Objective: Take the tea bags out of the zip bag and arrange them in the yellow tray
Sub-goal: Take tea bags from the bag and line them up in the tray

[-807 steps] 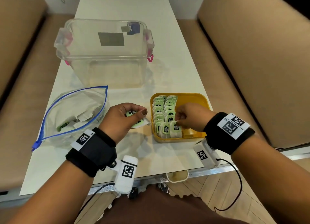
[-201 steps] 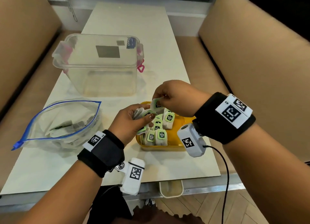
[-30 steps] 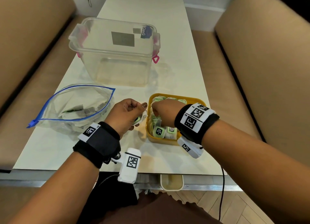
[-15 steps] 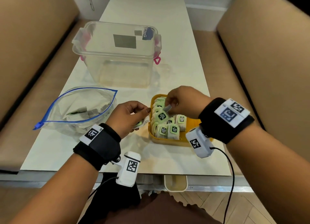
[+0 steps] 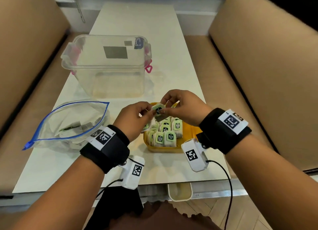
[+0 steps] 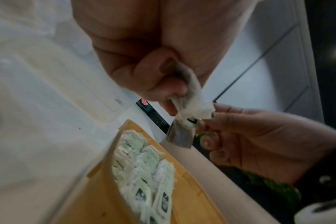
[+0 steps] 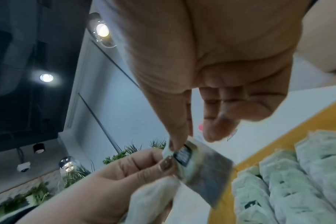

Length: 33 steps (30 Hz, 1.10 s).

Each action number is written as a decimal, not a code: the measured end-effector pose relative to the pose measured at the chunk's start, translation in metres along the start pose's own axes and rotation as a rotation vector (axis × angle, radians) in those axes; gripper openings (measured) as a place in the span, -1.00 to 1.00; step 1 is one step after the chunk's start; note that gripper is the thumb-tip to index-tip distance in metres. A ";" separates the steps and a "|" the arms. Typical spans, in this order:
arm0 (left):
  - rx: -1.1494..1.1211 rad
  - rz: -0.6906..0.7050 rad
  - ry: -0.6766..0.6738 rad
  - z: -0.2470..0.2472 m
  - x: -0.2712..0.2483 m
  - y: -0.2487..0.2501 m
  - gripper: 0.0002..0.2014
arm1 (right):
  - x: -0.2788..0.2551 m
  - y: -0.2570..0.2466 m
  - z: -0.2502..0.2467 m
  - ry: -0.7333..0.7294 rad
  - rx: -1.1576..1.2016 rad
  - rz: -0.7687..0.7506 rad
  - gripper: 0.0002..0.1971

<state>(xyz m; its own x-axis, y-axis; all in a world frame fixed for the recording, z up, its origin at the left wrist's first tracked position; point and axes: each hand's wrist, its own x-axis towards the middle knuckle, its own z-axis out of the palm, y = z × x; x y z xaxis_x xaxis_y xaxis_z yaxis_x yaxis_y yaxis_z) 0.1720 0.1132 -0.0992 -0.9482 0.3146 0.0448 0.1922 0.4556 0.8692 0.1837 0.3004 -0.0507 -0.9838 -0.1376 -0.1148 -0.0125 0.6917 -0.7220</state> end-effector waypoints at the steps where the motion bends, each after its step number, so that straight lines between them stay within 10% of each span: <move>1: 0.048 0.012 -0.016 0.001 0.001 0.002 -0.88 | 0.000 0.000 -0.001 0.017 -0.015 -0.026 -0.87; 12: 0.019 -0.004 -0.055 0.007 -0.004 0.006 -0.91 | -0.006 0.005 -0.004 -0.026 0.521 0.036 -0.97; 33: -0.062 -0.110 -0.017 0.004 -0.012 -0.014 -0.89 | -0.006 0.052 -0.012 -0.295 -0.390 0.326 -0.95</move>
<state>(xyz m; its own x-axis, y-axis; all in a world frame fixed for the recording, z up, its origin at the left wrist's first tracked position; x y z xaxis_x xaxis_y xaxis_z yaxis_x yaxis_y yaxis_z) 0.1817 0.1065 -0.1140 -0.9583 0.2794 -0.0606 0.0704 0.4363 0.8970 0.1867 0.3455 -0.0795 -0.8576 -0.0269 -0.5136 0.1623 0.9334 -0.3199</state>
